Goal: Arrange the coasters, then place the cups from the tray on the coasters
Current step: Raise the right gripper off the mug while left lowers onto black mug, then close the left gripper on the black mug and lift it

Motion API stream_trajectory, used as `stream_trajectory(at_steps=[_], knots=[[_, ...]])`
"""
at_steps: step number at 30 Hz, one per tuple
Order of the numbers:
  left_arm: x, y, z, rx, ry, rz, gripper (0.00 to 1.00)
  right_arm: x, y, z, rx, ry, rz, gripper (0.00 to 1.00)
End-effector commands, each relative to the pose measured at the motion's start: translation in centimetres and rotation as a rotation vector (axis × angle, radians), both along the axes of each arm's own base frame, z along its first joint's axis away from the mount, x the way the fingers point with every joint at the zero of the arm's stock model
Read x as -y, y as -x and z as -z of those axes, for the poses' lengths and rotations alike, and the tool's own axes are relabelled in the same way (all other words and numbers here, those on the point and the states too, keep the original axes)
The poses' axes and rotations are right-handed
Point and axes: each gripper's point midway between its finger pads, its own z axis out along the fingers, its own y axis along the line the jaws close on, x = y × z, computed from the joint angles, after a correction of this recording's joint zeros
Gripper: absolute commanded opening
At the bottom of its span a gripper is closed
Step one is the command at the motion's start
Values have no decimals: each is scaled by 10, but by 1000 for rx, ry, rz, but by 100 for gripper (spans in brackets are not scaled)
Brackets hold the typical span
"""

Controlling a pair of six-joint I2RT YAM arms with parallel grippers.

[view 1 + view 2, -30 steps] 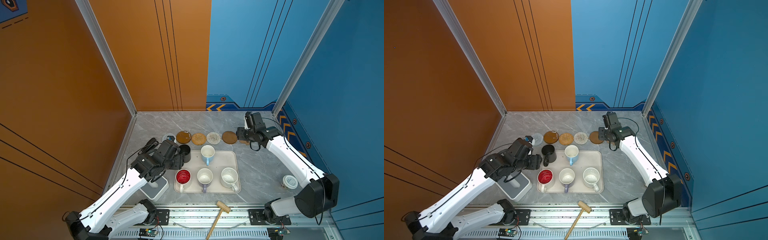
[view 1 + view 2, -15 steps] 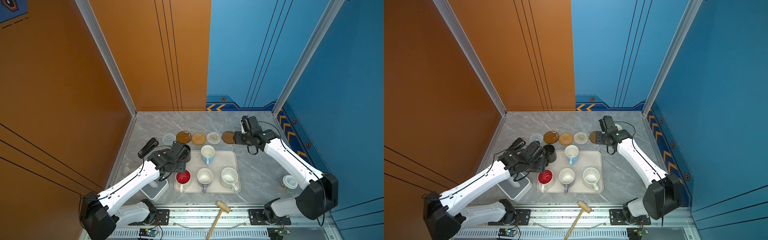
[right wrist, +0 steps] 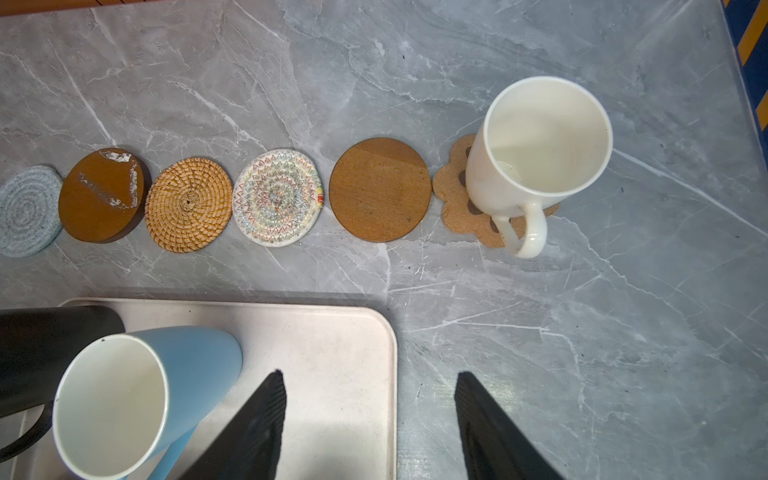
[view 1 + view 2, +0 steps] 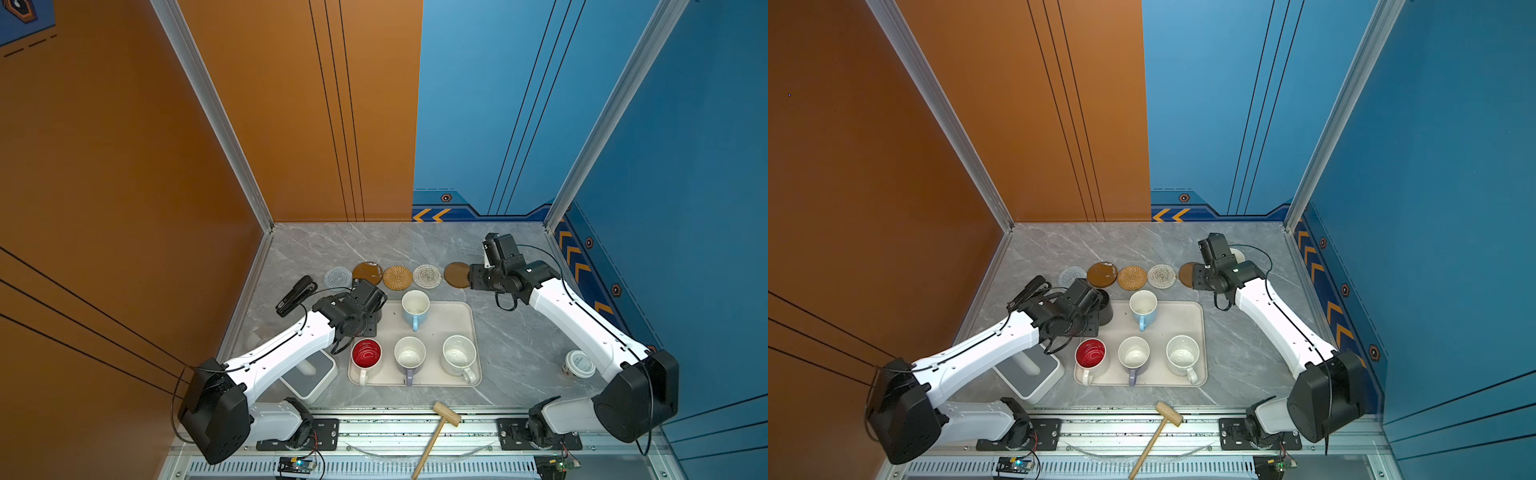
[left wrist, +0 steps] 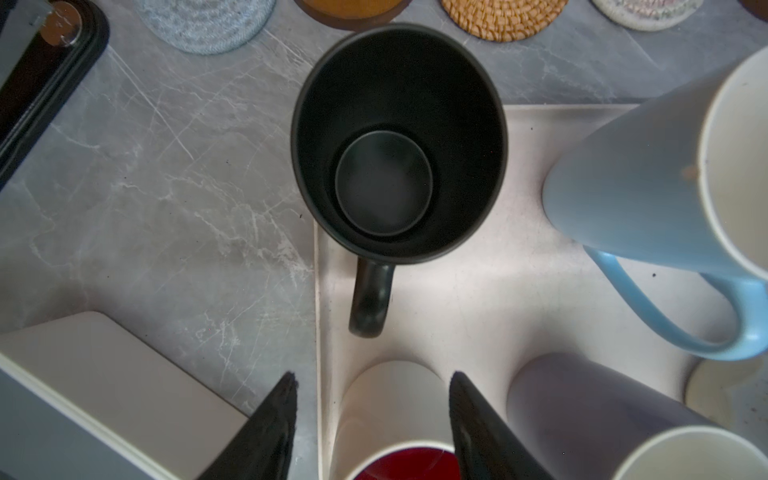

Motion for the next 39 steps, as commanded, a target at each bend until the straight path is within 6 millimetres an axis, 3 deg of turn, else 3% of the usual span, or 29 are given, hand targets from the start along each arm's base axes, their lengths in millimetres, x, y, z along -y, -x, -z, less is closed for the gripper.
stream_trajectory(at_steps=[1, 10, 39], knots=[[-5, -10, 7, 12, -13, -21, 59, 6, 6, -1, 1, 9, 30, 64], [-5, -17, 28, -35, -37, -43, 56, 3, 4, 5, -10, 4, 34, 64], [3, -34, 49, -35, 26, -66, 44, -6, 1, 14, -37, 0, 17, 64]])
